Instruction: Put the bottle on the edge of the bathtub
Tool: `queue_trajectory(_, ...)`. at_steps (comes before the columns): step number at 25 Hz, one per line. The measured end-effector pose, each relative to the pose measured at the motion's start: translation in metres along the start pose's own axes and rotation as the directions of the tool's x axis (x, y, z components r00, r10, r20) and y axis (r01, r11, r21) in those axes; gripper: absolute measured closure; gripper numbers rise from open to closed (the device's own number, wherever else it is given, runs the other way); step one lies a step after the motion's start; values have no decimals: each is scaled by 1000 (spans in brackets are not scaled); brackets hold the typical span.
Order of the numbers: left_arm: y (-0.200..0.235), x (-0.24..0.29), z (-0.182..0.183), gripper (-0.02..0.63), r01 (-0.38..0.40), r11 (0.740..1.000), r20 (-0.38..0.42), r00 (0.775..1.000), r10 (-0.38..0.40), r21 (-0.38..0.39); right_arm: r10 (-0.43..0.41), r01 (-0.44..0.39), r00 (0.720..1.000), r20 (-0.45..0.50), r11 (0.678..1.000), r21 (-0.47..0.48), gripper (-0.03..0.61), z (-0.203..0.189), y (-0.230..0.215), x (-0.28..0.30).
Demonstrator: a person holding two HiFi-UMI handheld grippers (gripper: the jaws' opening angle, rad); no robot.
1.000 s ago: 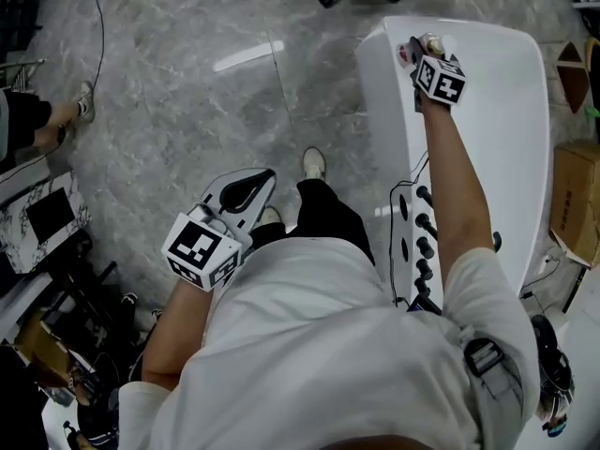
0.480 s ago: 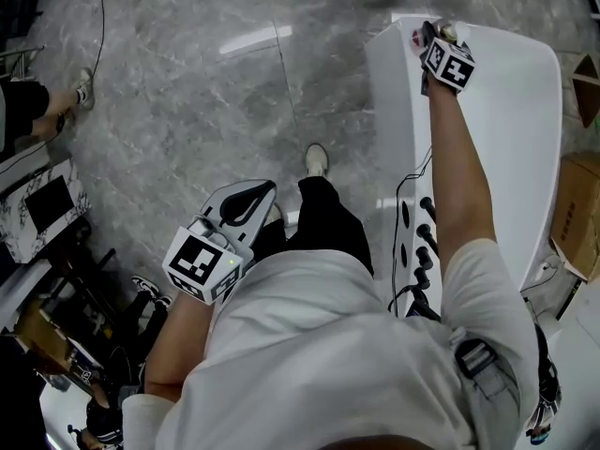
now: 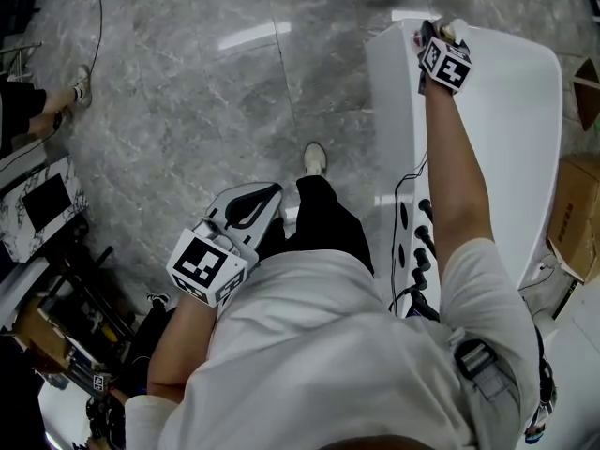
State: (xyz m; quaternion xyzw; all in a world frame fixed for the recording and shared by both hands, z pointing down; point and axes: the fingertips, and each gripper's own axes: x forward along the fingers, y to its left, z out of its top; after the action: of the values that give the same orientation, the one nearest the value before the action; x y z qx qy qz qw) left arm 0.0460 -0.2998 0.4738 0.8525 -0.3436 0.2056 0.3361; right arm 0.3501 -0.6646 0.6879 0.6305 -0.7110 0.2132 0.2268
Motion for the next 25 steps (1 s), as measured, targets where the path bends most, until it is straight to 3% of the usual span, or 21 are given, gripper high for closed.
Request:
queue_trajectory(15, -9, -9, -2, 595, 46, 999, 28, 999, -47, 27, 2, -1, 1000, -12, 1000, 17, 285, -14, -3, -14)
queue_trajectory(25, -21, -42, -14, 595, 71, 994, 57, 995, -76, 86, -25, 24, 998, -55, 1000, -3, 292, -44, 5, -78)
